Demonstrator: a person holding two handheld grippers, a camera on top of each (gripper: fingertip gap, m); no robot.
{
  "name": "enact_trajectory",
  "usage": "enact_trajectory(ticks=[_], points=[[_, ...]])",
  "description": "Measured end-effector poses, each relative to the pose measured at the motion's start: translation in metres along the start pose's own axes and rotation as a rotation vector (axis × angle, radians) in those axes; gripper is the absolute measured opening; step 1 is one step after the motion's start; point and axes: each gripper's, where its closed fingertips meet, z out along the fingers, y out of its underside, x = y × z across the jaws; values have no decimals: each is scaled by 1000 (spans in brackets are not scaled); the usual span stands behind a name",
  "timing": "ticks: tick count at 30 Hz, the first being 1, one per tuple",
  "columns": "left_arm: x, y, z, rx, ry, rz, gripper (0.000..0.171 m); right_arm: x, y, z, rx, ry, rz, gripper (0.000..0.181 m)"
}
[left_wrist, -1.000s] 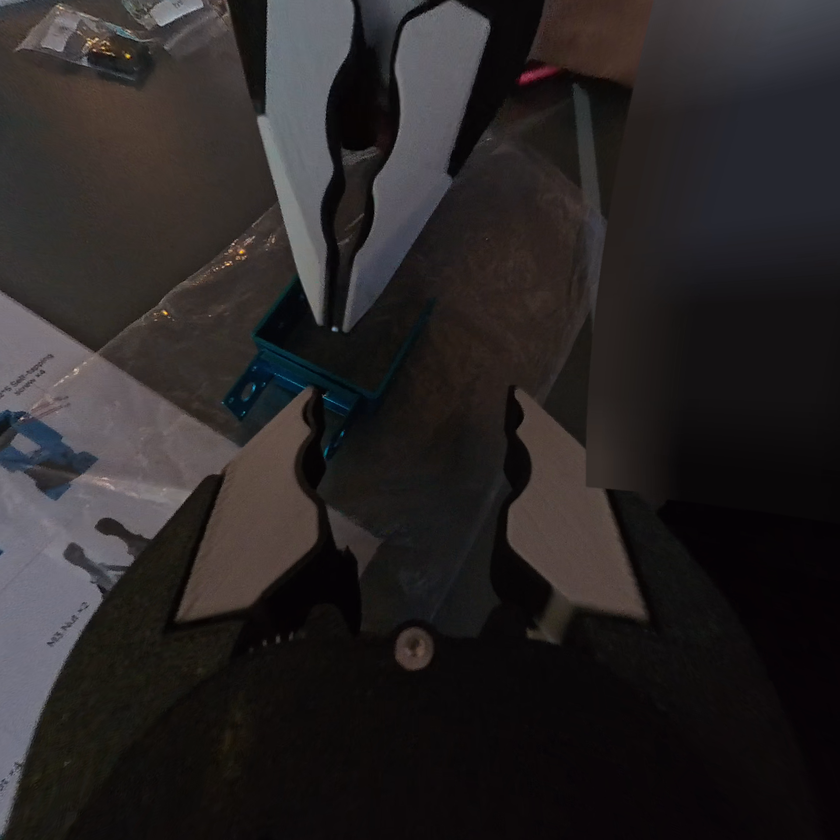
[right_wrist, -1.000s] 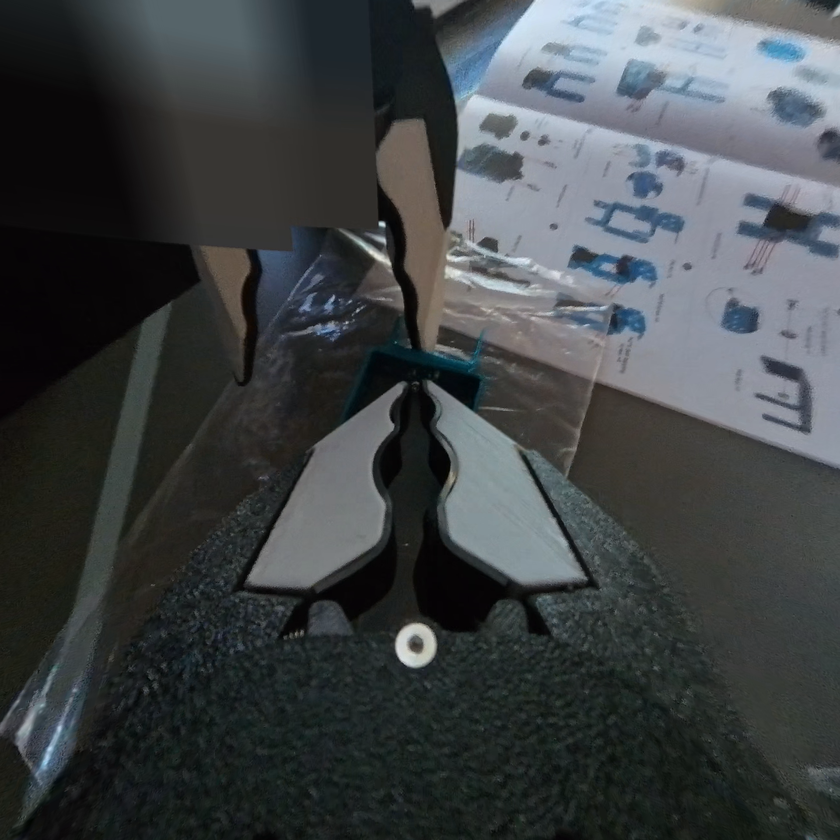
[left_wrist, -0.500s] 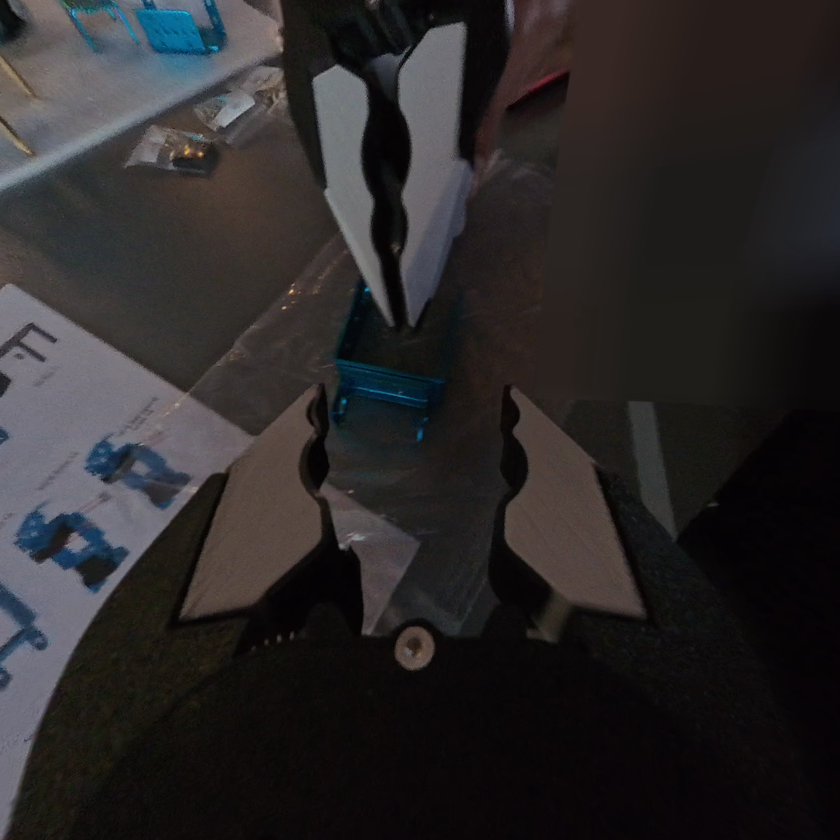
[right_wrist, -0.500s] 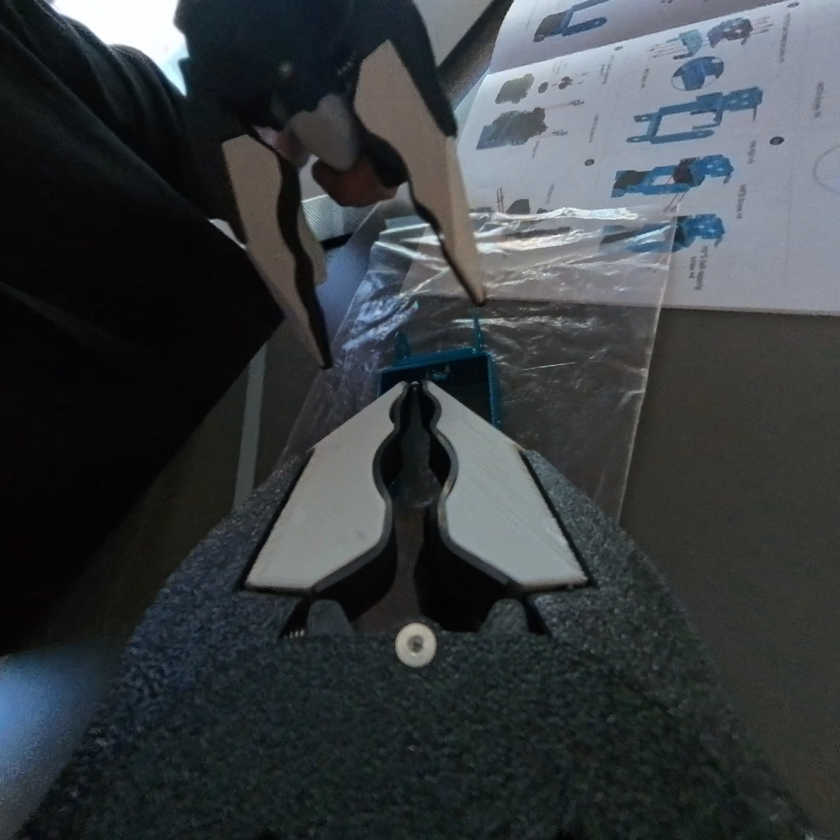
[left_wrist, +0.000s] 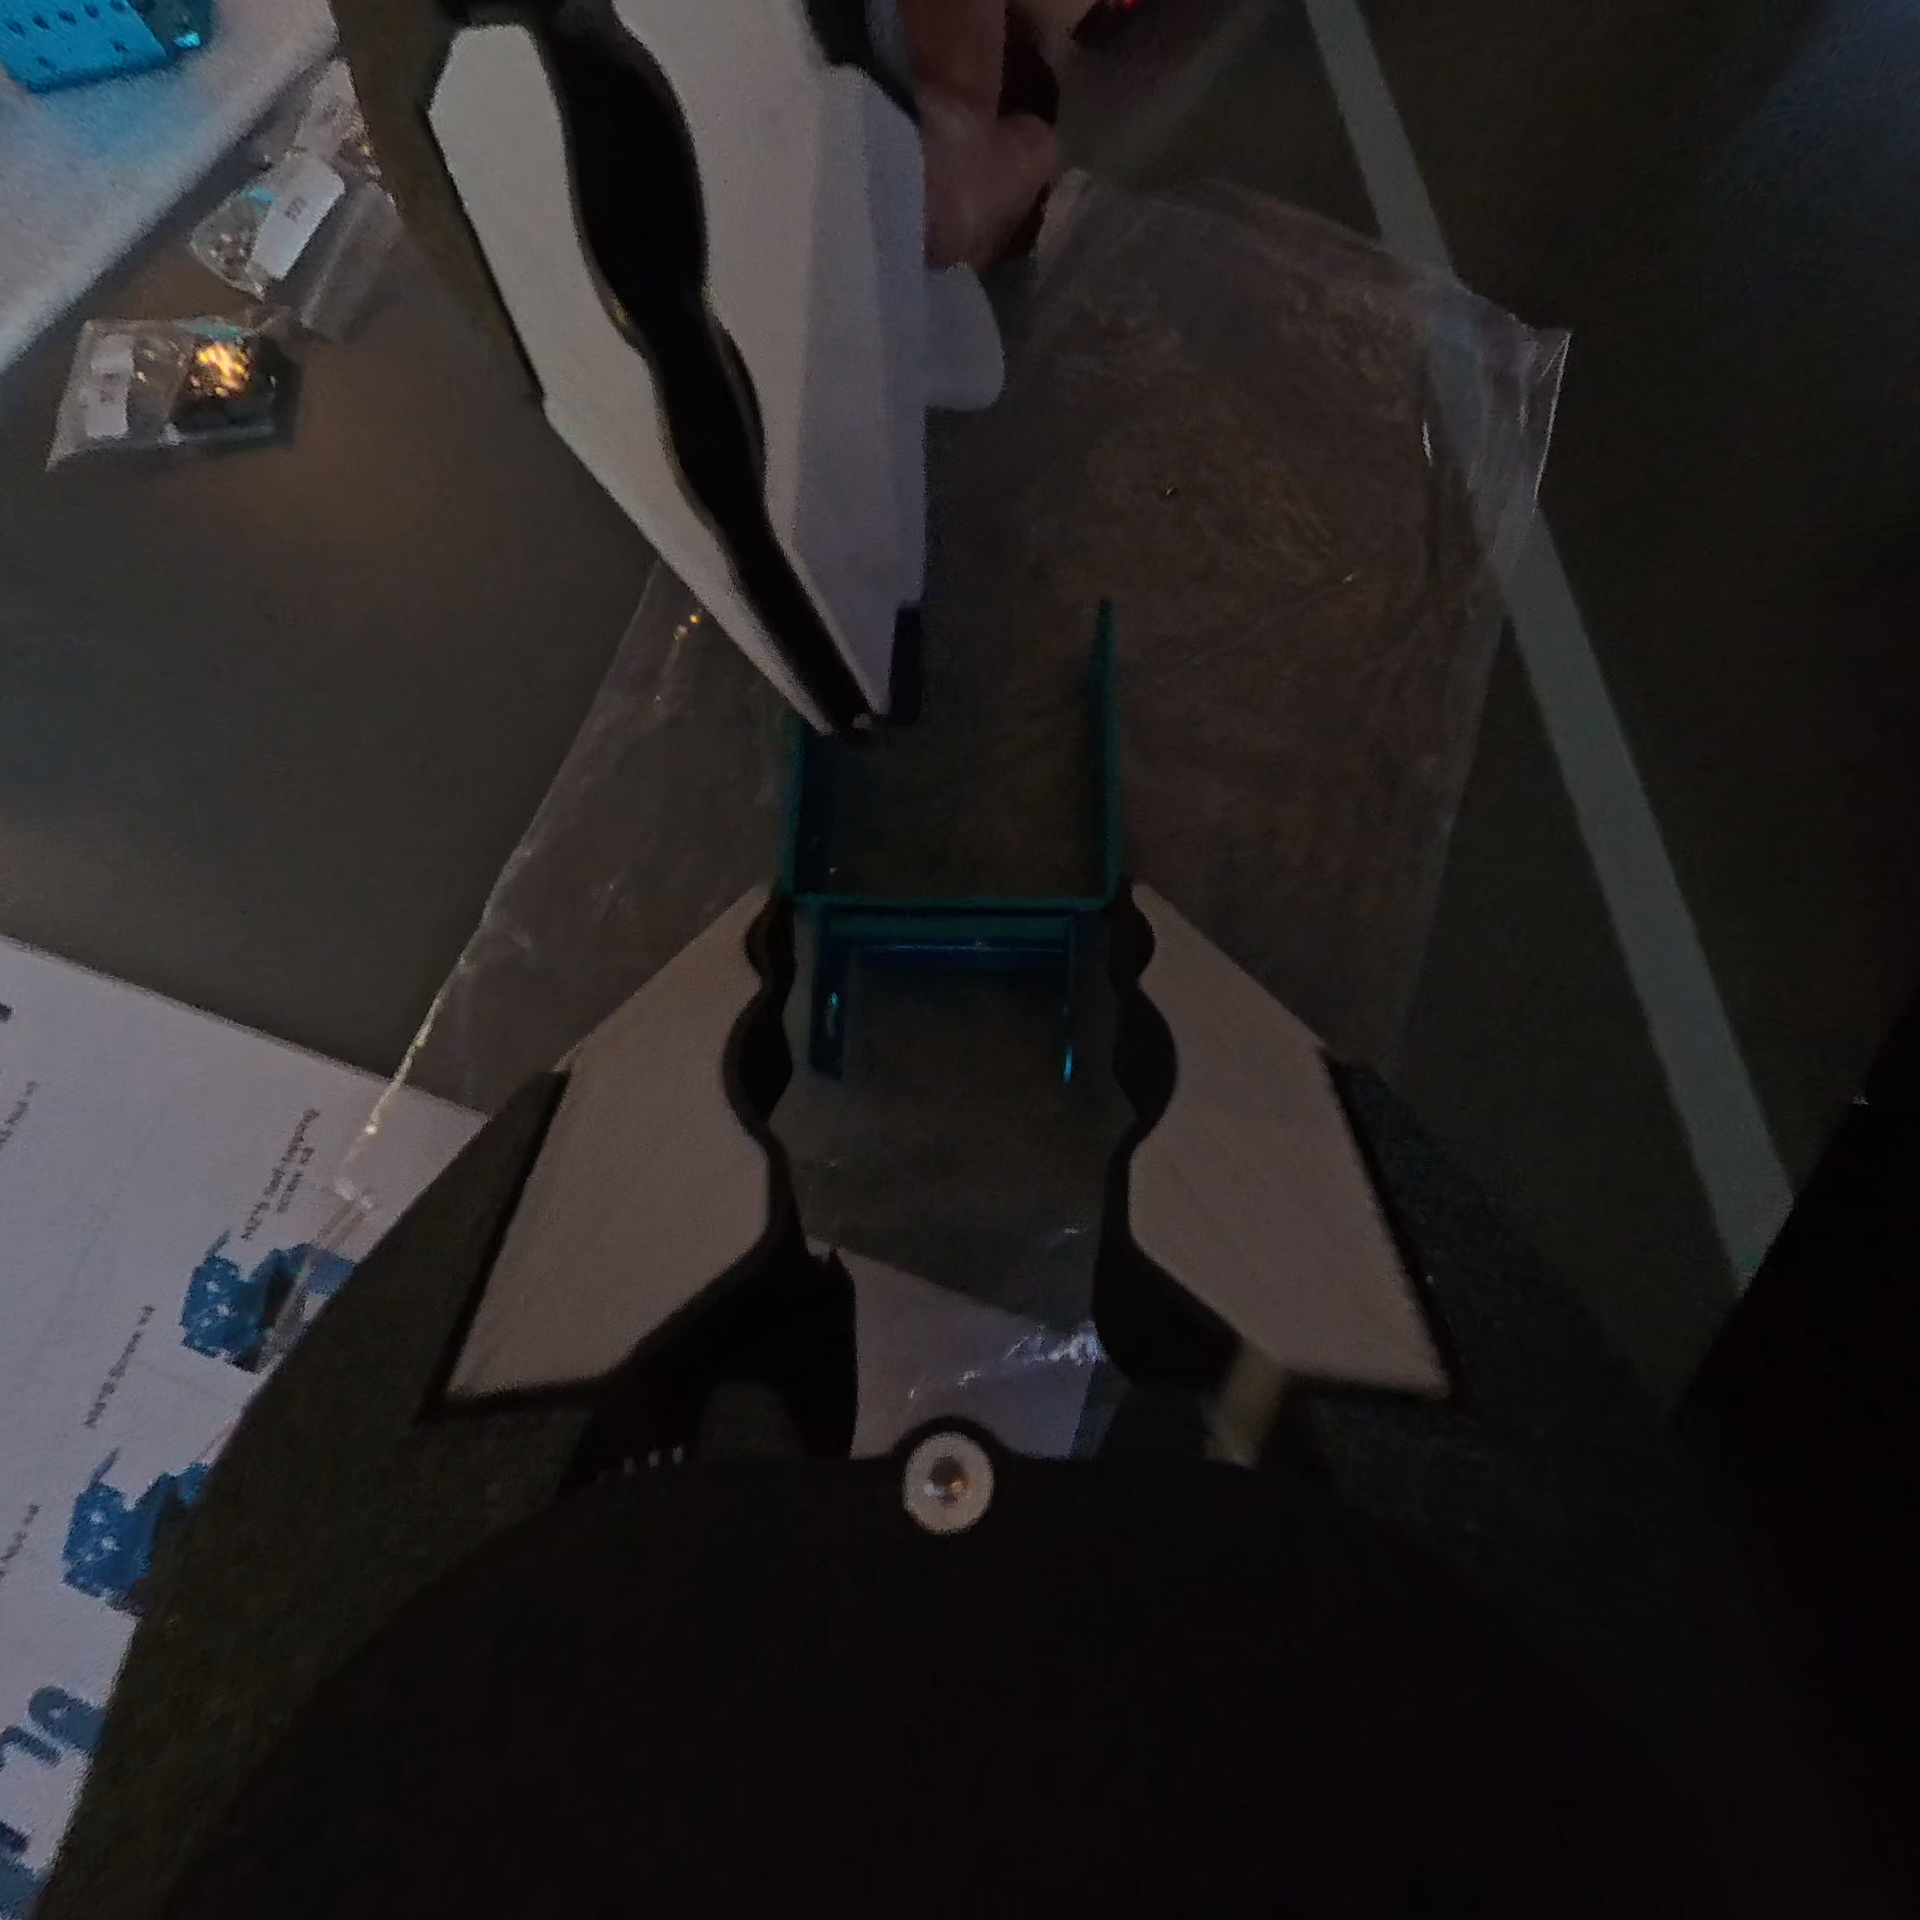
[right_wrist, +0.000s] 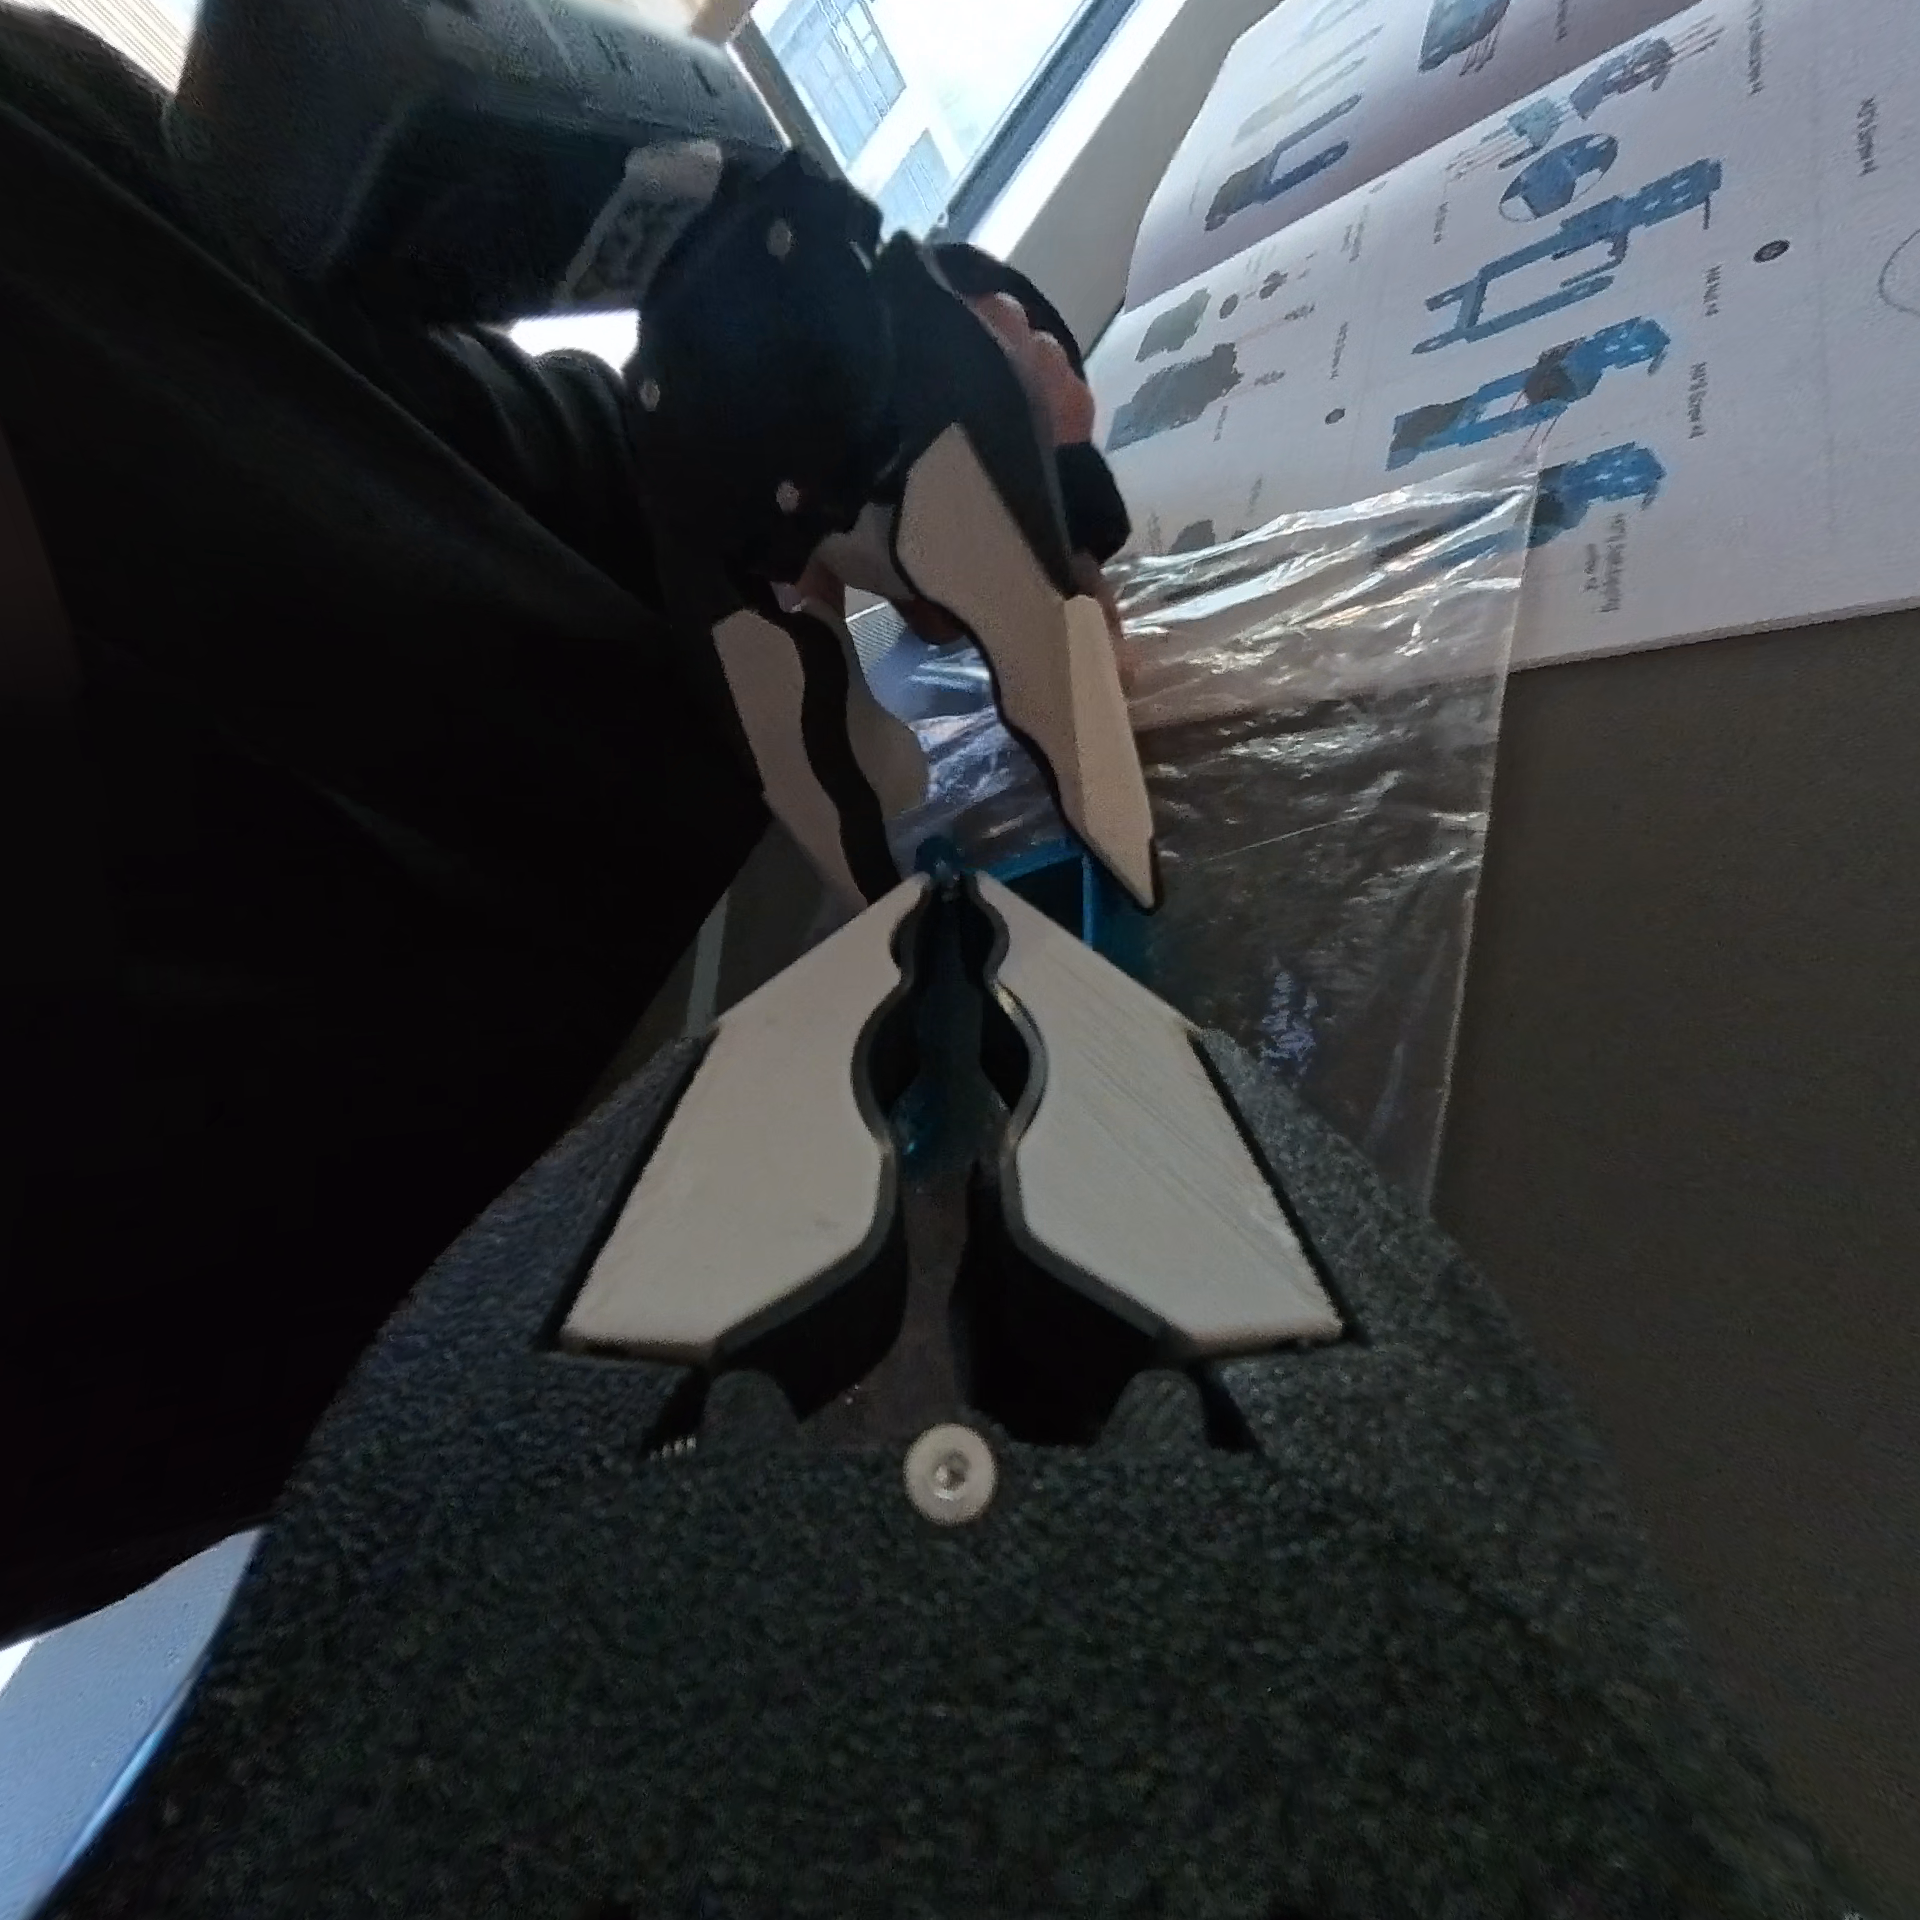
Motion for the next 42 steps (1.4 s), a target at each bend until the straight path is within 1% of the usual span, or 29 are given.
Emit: enact_trajectory(ticks=[2,5,10,12,14,16,19,21,24,26,33,37,38,40,42], points=[[-5,-3,0,8,-64,56,60,-4,-5,-4,30,-12,4,3],[-23,-12,-9,31,-243,133,59,-15,-16,-16,92,-18,0,3],[-43,-38,-42,173,-475,219,59,-16,-33,-34,214,69,-46,3],[-47,-46,-53,210,-549,270,59,-17,-43,-38,254,91,-74,3],[-49,-53,-62,226,-624,332,59,-26,-54,-37,255,112,-144,3],[-50,-63,-70,247,-716,408,59,-33,-63,-34,227,149,-195,3],[-47,-80,-81,305,-818,479,59,-41,-75,-31,188,206,-237,3],[-44,-87,-84,328,-855,504,59,-43,-82,-32,158,264,-282,3],[-43,-92,-86,312,-881,528,59,-52,-84,-32,129,285,-323,3],[-40,-97,-88,317,-888,541,59,-54,-81,-32,97,297,-327,3],[-35,-104,-92,284,-943,604,59,-60,-82,-33,91,308,-343,3],[-33,-109,-96,251,-992,672,59,-69,-82,-33,81,313,-463,3],[-33,-110,-97,248,-998,687,59,-66,-82,-35,72,342,-481,3],[-31,-113,-97,247,-1001,714,59,-67,-79,-35,57,335,-511,3],[-29,-116,-96,242,-1007,747,59,-68,-80,-36,76,333,-535,3]])
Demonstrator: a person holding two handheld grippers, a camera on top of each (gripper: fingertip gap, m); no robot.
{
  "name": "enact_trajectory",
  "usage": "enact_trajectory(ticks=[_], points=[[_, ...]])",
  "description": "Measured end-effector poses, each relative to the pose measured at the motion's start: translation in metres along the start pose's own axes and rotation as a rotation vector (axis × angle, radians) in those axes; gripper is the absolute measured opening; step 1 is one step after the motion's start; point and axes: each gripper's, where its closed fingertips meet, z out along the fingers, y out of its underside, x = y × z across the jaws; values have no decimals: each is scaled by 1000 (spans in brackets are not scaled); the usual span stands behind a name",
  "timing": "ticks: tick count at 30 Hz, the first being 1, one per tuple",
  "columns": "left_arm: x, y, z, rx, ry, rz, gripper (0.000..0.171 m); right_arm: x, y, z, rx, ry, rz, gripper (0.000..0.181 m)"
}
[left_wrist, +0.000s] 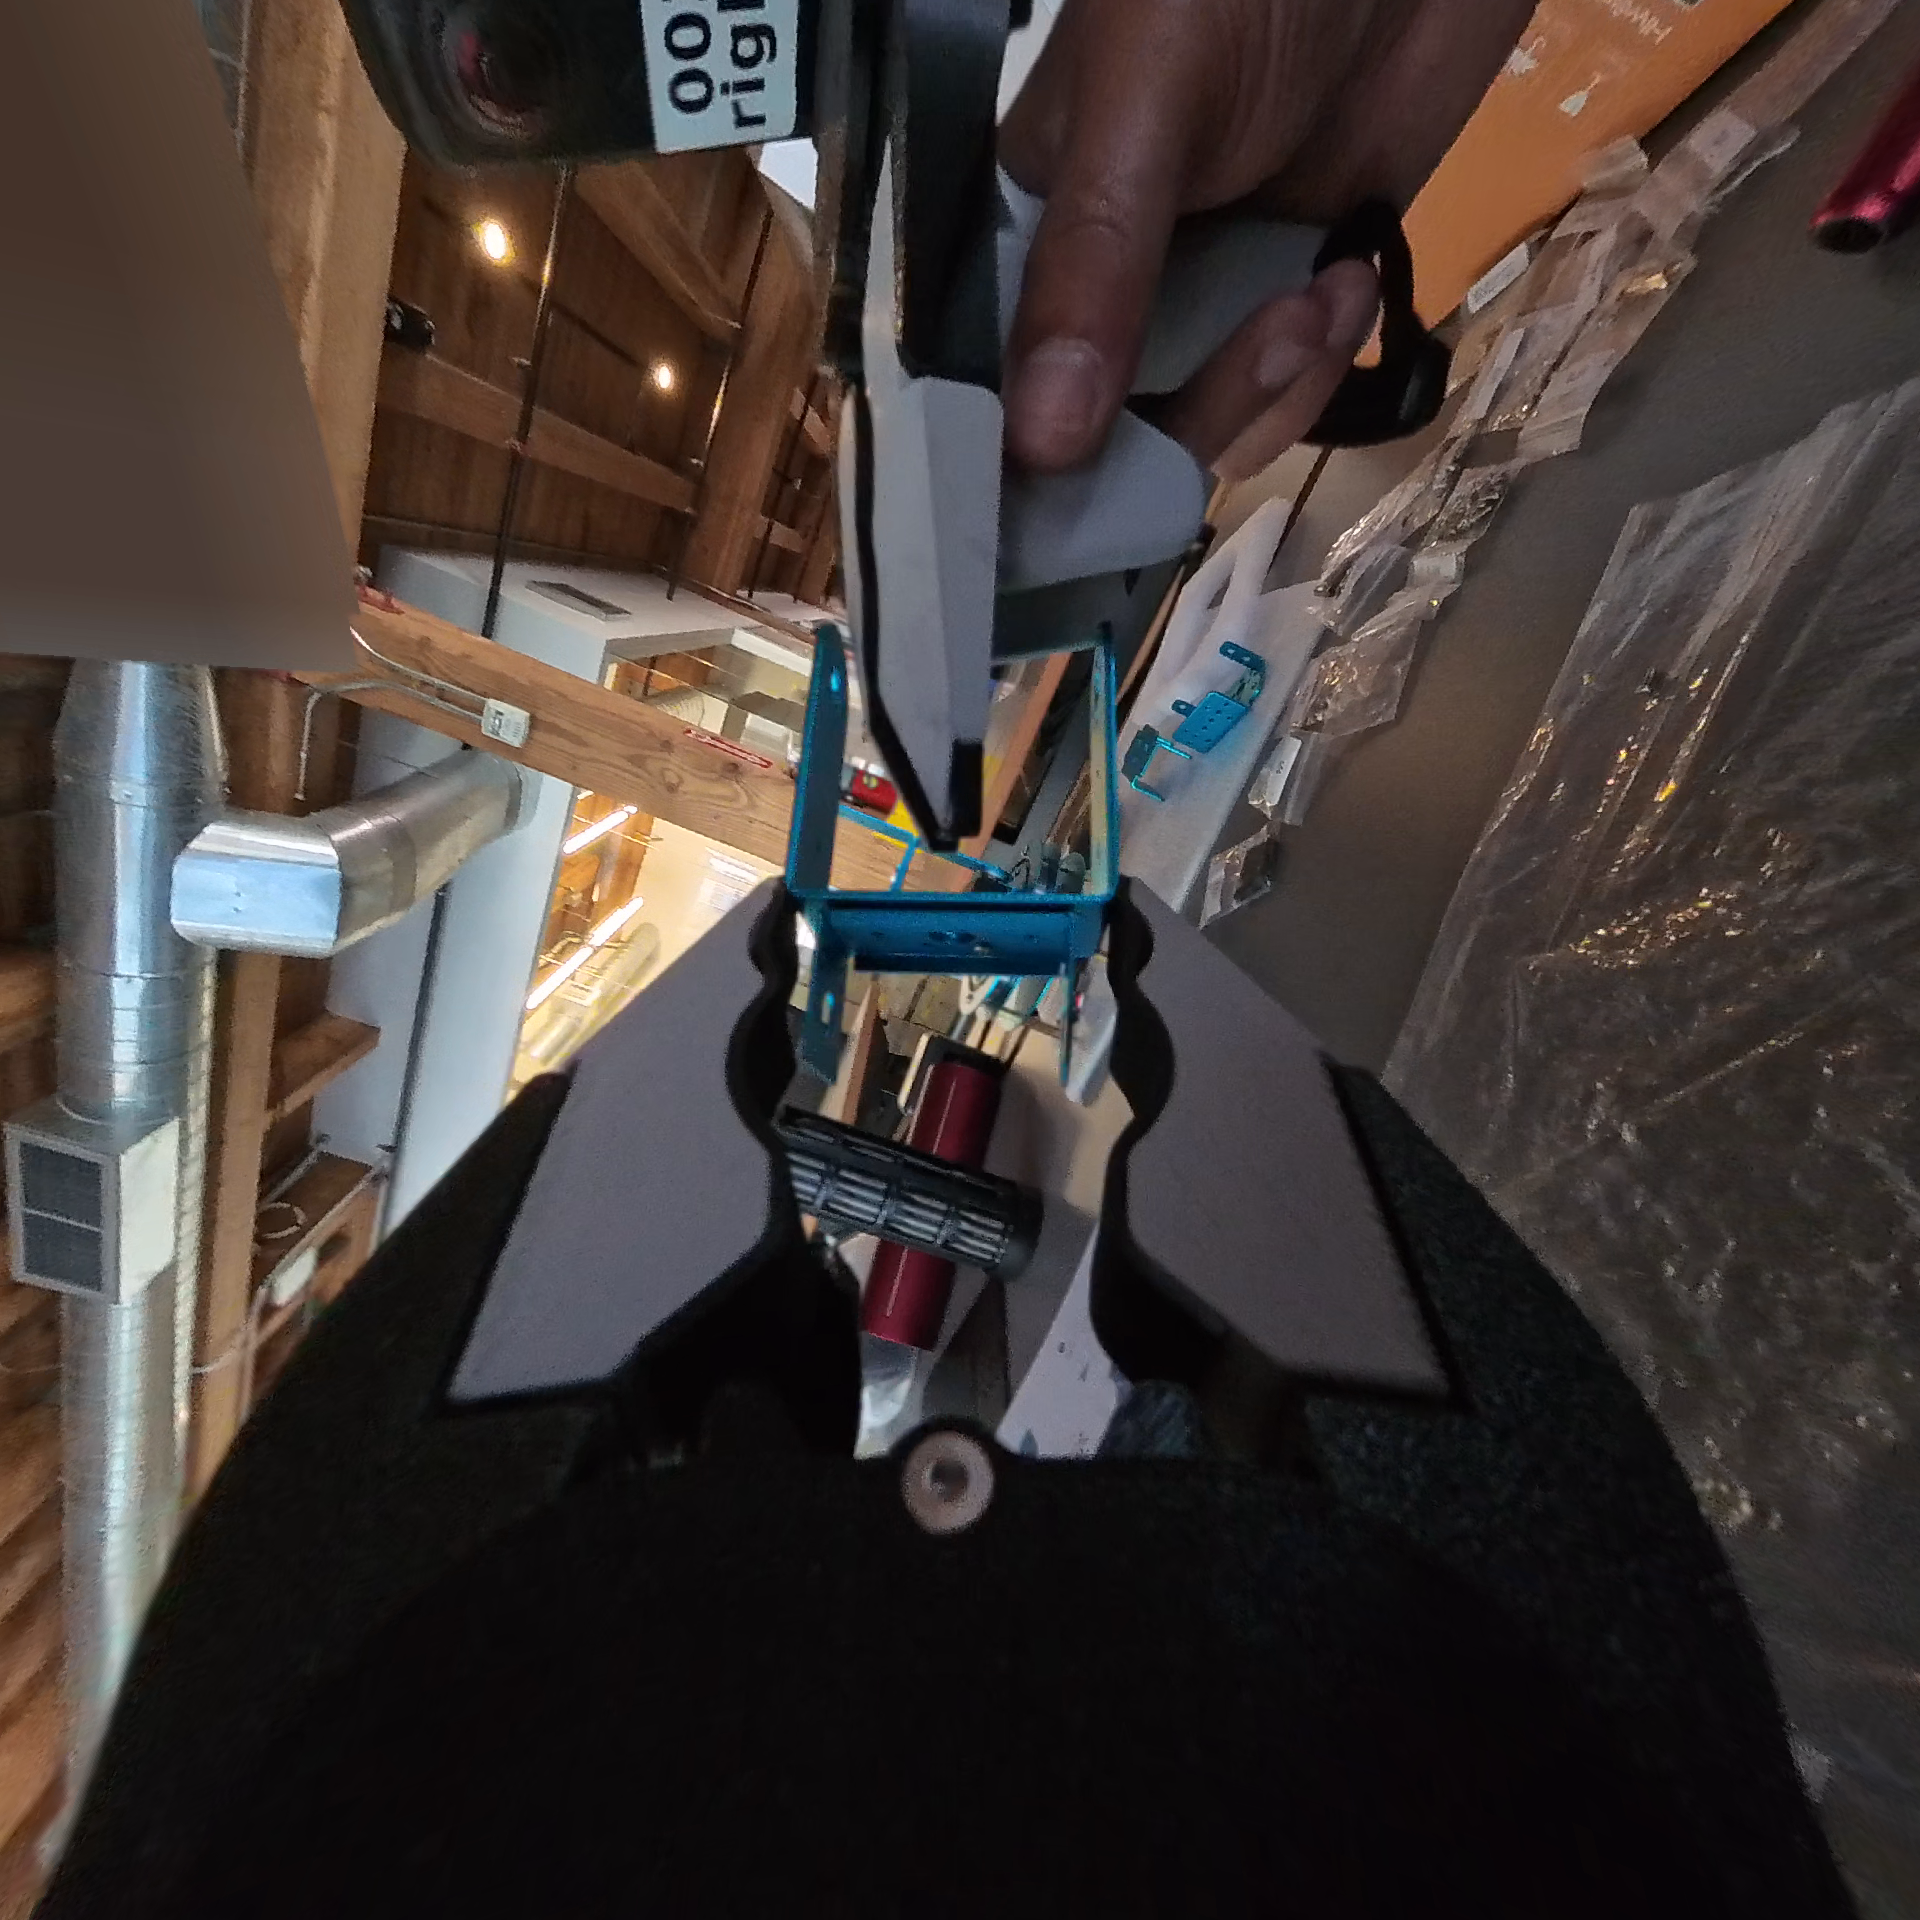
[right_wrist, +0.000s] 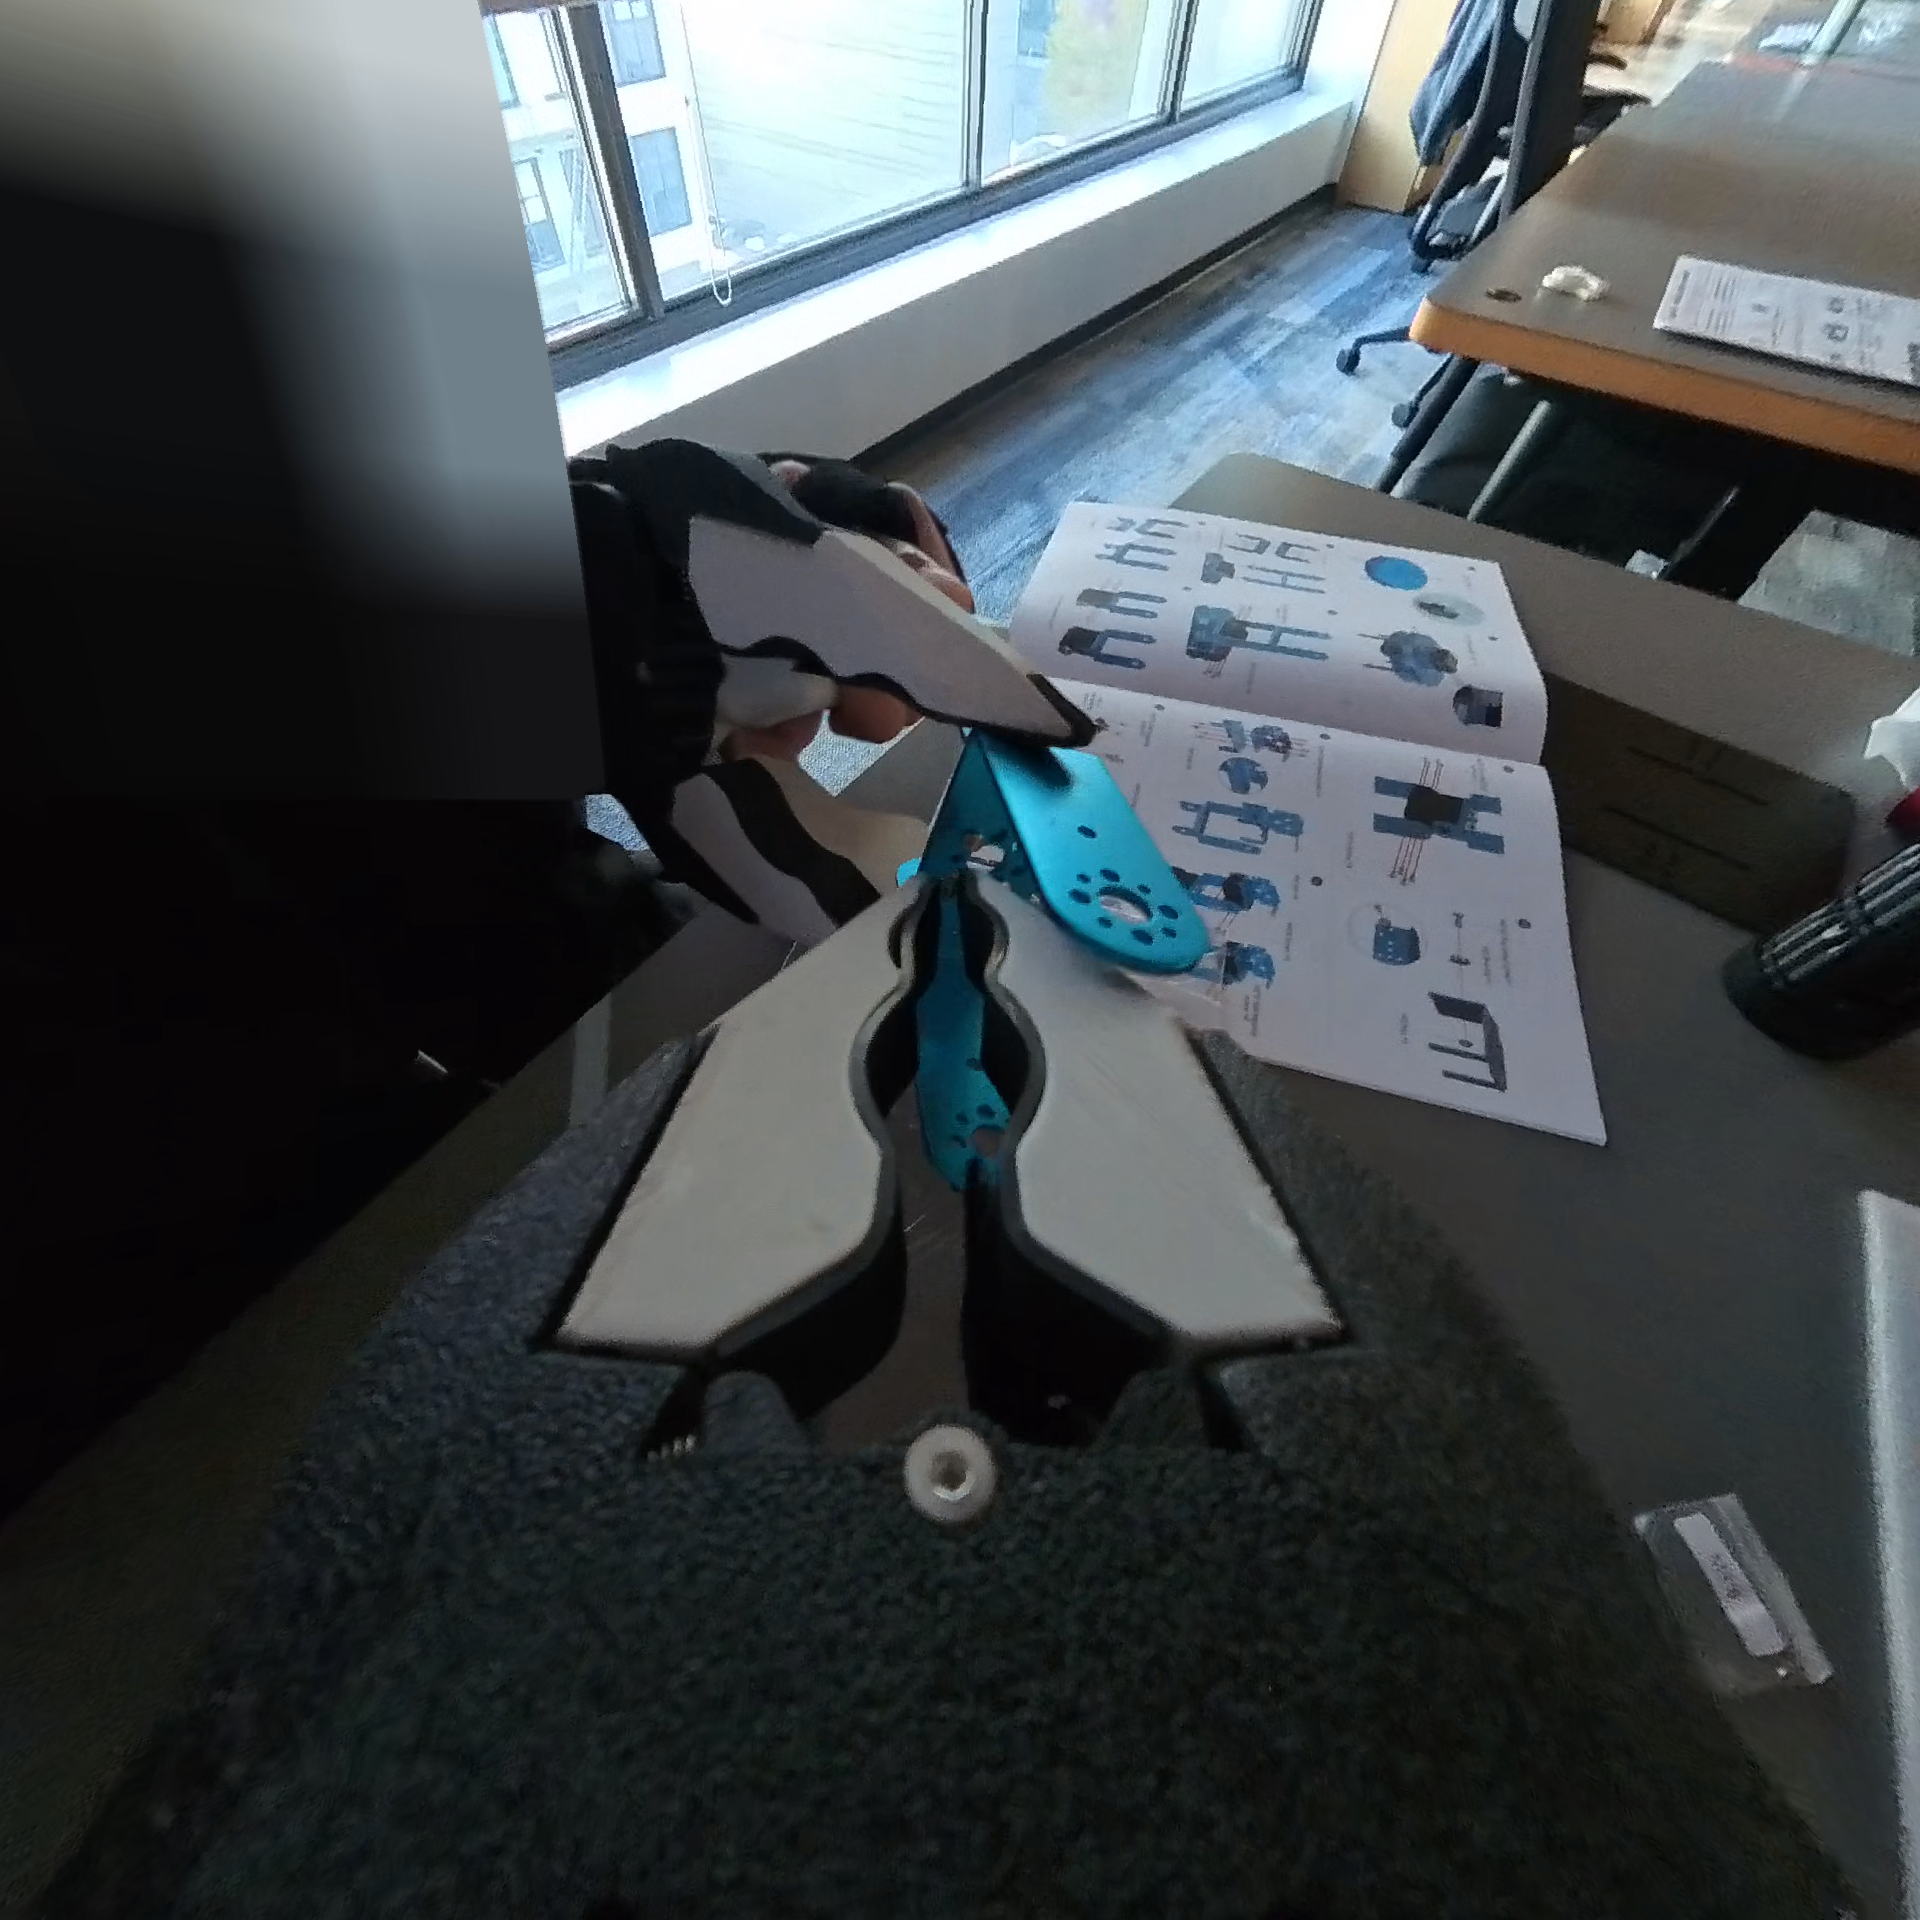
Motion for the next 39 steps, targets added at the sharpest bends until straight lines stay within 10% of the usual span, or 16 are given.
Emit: enact_trajectory(ticks=[39], points=[[4,-15,3,25,-6,57,59,1,4,-25,7,-78,56,4]])
